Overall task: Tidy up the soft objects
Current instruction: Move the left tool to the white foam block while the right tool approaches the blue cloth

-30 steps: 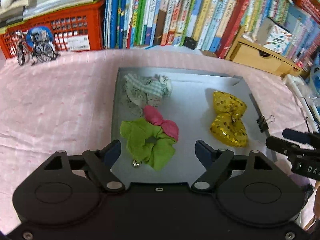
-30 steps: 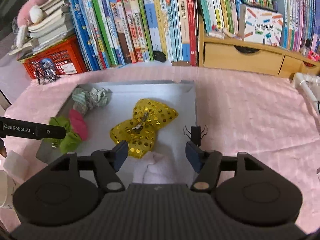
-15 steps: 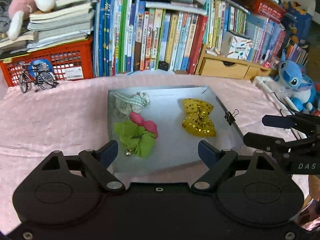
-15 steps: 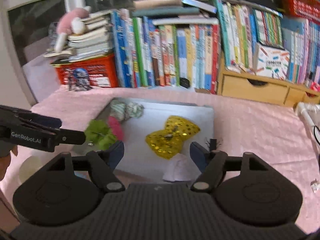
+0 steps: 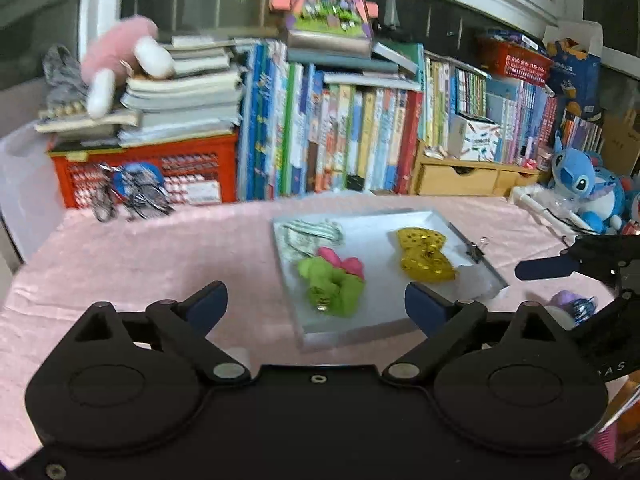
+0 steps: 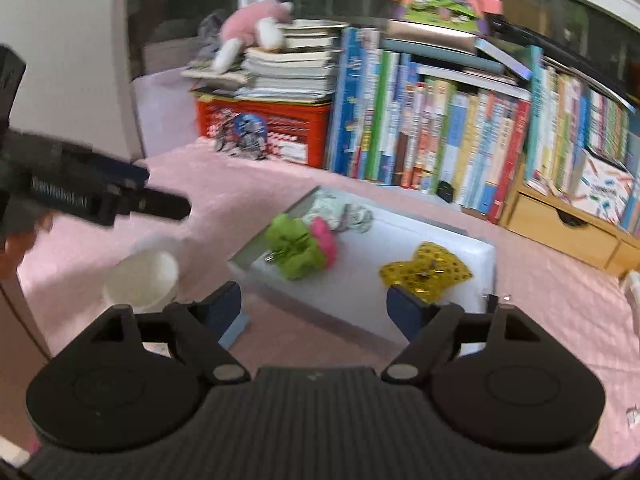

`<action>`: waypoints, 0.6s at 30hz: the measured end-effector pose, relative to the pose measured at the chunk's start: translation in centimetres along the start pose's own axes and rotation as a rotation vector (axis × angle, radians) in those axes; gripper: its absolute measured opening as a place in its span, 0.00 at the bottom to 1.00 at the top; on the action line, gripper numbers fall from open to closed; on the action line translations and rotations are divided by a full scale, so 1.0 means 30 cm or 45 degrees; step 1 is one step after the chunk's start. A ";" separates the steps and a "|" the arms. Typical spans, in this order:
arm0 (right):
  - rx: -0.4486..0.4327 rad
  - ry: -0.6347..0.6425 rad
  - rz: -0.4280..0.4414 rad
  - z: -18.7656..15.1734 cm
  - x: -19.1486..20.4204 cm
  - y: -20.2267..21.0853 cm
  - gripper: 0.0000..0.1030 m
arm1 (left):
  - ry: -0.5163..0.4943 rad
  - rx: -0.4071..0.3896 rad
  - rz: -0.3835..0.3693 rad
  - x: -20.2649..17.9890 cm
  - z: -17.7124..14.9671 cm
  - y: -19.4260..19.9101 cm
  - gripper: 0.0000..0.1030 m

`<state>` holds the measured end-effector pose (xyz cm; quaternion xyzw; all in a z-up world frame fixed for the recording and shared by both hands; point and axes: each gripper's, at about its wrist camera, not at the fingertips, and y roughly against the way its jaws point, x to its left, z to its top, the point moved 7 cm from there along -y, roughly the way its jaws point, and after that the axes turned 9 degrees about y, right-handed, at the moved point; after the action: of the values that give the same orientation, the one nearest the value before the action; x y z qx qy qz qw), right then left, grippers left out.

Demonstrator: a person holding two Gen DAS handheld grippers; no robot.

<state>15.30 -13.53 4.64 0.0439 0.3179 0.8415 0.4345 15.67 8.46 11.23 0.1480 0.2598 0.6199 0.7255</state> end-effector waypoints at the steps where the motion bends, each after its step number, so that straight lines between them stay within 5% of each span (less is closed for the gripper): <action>1: 0.004 0.018 0.005 -0.006 0.020 -0.007 0.86 | -0.014 -0.016 0.016 0.015 -0.010 0.012 0.94; 6: 0.023 0.083 0.031 -0.034 0.102 -0.036 0.86 | -0.038 -0.060 0.103 0.105 -0.075 0.051 0.95; 18: 0.067 0.232 0.079 -0.094 0.232 -0.106 0.90 | 0.054 -0.008 0.123 0.281 -0.198 0.046 0.95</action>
<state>12.25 -8.32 -0.82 -0.0114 0.3767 0.8464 0.3762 12.01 16.32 5.47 0.1452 0.2657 0.6580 0.6894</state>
